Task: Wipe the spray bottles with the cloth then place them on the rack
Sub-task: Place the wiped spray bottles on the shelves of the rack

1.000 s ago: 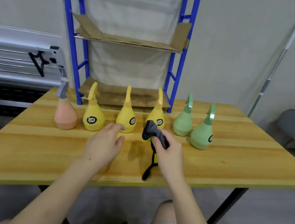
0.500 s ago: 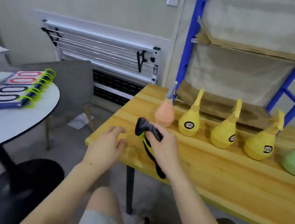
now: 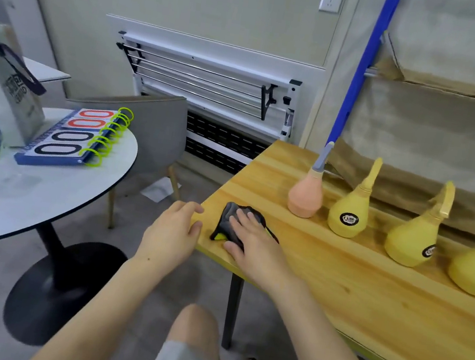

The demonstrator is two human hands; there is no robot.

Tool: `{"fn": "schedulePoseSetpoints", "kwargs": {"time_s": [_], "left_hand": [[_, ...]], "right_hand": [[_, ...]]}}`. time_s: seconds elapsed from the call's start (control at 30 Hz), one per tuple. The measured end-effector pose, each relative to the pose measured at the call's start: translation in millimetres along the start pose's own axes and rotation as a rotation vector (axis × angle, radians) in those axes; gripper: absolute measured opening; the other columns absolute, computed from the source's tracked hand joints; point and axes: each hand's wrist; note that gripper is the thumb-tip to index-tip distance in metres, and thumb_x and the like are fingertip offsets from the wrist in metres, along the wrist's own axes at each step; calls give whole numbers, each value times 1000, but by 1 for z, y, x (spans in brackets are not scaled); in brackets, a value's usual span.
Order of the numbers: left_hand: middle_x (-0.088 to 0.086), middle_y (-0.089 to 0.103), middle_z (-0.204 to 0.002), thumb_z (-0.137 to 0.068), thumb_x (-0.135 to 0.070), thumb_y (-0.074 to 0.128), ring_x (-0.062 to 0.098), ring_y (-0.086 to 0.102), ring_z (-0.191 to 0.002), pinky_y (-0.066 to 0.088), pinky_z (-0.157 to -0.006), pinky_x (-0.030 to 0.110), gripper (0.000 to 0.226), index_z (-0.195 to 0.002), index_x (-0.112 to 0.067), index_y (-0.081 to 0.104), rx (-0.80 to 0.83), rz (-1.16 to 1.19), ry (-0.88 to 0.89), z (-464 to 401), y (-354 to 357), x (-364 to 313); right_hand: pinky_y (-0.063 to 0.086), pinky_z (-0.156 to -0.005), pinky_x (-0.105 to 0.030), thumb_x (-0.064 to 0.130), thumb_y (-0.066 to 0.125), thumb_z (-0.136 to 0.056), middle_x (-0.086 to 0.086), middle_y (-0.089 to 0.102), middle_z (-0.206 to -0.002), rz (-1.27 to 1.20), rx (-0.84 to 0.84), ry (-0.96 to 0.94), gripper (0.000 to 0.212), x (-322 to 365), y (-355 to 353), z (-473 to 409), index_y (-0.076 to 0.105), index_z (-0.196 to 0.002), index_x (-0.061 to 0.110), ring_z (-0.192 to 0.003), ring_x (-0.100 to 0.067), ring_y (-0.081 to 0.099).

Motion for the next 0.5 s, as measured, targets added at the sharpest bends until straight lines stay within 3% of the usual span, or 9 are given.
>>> {"fn": "schedulePoseSetpoints", "kwargs": {"time_s": [0.1, 0.2, 0.37, 0.5], "left_hand": [[-11, 52, -130, -102, -30, 50, 14, 57, -100, 43, -72, 35, 26, -128, -32, 54, 8, 5, 5, -1, 3, -9], [-9, 54, -129, -102, -30, 51, 13, 56, -96, 50, -73, 37, 26, -127, -32, 55, 9, 30, 39, -6, 3, -19], [-8, 54, -127, -103, -30, 50, 13, 56, -103, 52, -72, 37, 26, -129, -31, 55, -22, 53, 118, -19, 4, -44], [-9, 54, -124, -103, -30, 51, 9, 58, -90, 54, -71, 36, 27, -129, -29, 56, -17, 117, 202, -29, 17, -79]], "right_hand": [[14, -126, -32, 49, 50, -103, 14, 8, -168, -108, 48, 22, 67, -4, -8, 2, 26, -160, 27, -156, -7, 3], [17, -126, -33, 48, 53, -102, 18, 17, -166, -234, 29, 51, 60, -9, -24, 5, 34, -157, 33, -154, -2, 11], [29, -116, -23, 37, 55, -102, 14, 47, -154, -240, -211, 111, 44, -30, -48, 22, 54, -146, 30, -143, -7, 40], [44, -111, -38, 30, 57, -101, 8, 58, -143, -248, -402, 195, 36, -56, -65, 32, 64, -136, 26, -130, -13, 52]]}}
Point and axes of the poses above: each hand's wrist, its own z-axis away from the middle knuckle, its own y-axis out of the palm, x = y × z
